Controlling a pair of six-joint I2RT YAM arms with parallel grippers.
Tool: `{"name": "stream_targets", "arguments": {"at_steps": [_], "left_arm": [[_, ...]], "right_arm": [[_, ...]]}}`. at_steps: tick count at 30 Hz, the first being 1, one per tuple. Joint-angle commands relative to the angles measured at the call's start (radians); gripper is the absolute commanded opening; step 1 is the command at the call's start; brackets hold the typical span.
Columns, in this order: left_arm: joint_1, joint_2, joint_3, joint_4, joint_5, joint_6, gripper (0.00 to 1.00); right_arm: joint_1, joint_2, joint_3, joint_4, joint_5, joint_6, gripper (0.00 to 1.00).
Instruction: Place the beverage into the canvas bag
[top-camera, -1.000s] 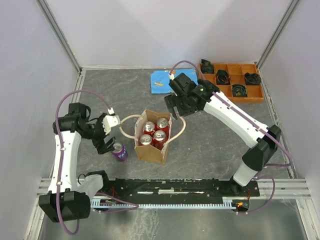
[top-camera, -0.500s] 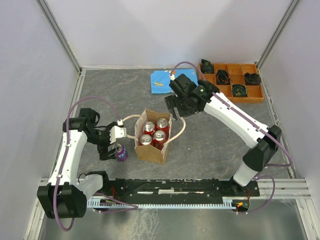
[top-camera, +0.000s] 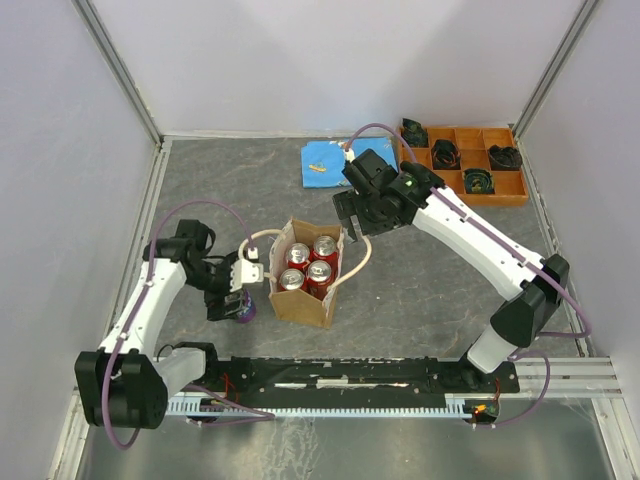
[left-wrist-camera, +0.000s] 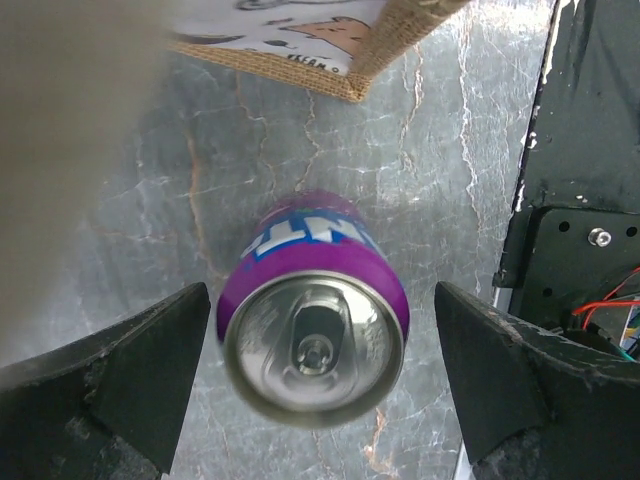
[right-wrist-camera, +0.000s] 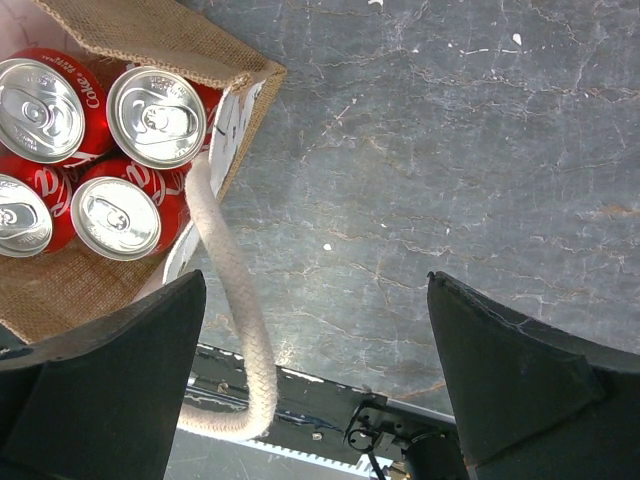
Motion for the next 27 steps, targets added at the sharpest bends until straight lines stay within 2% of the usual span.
{"name": "stream_targets", "arguments": {"at_steps": [1,4,8,11,13,15,16,19,22,27], "left_arm": [[-0.030,-0.001,-0.048,0.108,-0.025,-0.051,0.99],[-0.031,0.014,-0.064,0.132,-0.037,-0.075,0.95],[-0.030,0.009,-0.053,0.151,-0.025,-0.132,0.70],[-0.031,-0.008,-0.035,0.151,-0.017,-0.172,0.55],[-0.031,-0.019,-0.017,0.151,-0.025,-0.211,0.36],[-0.026,-0.024,0.006,0.152,-0.042,-0.267,0.12],[-0.019,-0.023,0.019,0.151,-0.056,-0.300,0.04],[0.050,-0.019,0.059,0.193,-0.089,-0.404,0.03],[0.167,0.005,0.090,0.268,-0.108,-0.500,0.03],[0.305,0.118,0.214,0.406,-0.107,-0.695,0.03]], "right_arm": [[-0.007,-0.038,-0.001,0.008,0.024,0.014,0.99],[-0.008,-0.038,0.003,0.003,0.026,0.014,0.99],[-0.016,-0.031,0.013,-0.002,0.025,0.008,0.99],[-0.018,-0.021,0.023,-0.002,0.021,0.004,0.99],[-0.019,-0.014,0.030,-0.002,0.018,0.002,0.99],[-0.021,-0.007,0.034,-0.001,0.014,-0.001,0.99],[-0.021,-0.005,0.035,-0.001,0.012,-0.003,0.99],[-0.023,0.001,0.041,0.001,0.008,-0.009,0.99],[-0.027,0.003,0.041,0.007,0.003,-0.013,0.99],[-0.032,0.012,0.047,0.016,-0.013,-0.028,0.99]]}}
